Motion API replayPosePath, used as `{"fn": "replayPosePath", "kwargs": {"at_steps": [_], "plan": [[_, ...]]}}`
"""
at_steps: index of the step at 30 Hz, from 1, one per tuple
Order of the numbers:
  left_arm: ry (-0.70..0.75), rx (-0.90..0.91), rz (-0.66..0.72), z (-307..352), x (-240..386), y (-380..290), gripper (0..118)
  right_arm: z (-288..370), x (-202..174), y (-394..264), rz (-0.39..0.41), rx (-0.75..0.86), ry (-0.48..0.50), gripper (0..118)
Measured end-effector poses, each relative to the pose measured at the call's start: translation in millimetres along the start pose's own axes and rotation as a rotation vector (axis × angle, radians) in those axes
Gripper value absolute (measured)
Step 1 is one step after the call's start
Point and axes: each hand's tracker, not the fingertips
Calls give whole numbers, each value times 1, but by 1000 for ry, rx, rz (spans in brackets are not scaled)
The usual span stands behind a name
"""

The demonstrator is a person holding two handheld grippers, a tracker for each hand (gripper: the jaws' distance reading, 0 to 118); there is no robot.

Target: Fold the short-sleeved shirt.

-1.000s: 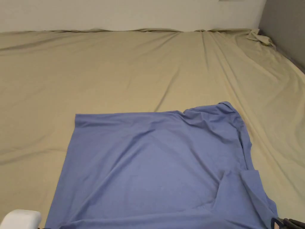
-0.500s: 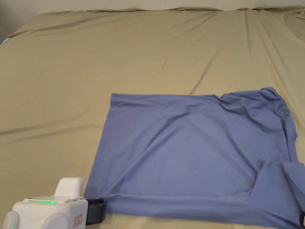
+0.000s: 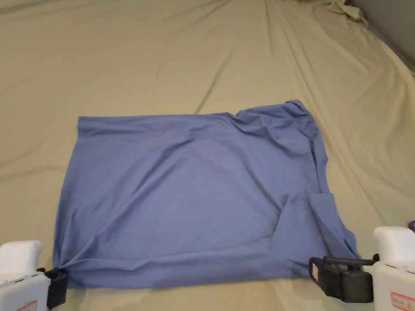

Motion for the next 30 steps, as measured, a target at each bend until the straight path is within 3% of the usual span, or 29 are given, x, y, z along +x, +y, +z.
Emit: {"fn": "replayPosePath", "kwargs": {"at_steps": [1,4,9,10,12,13,17,22,30], "plan": [[1,7,1,0,-1,0,9,3,3,-2,-1,44,2,118],[-6,5,7,1,-1,0,9,-13,24,-4,-62,-43,-39,118],[3,-14,10,-5,0,-2,9,-53,40,-8,-51,-123,-70,117],[3,-17,12,-6,0,-2,9,-60,41,-8,-47,-145,-69,102],[4,-24,12,-7,1,-2,9,-70,42,-10,-61,-143,-73,19],[-1,-26,15,-4,5,-1,9,-68,41,-12,-119,-113,-32,9],[-2,-23,48,6,8,4,9,-48,35,-14,-108,-59,-58,9],[-19,17,72,27,10,28,9,-21,35,9,-161,9,-1,9],[10,48,3,2,12,123,9,-35,36,105,-133,104,35,9]]}}
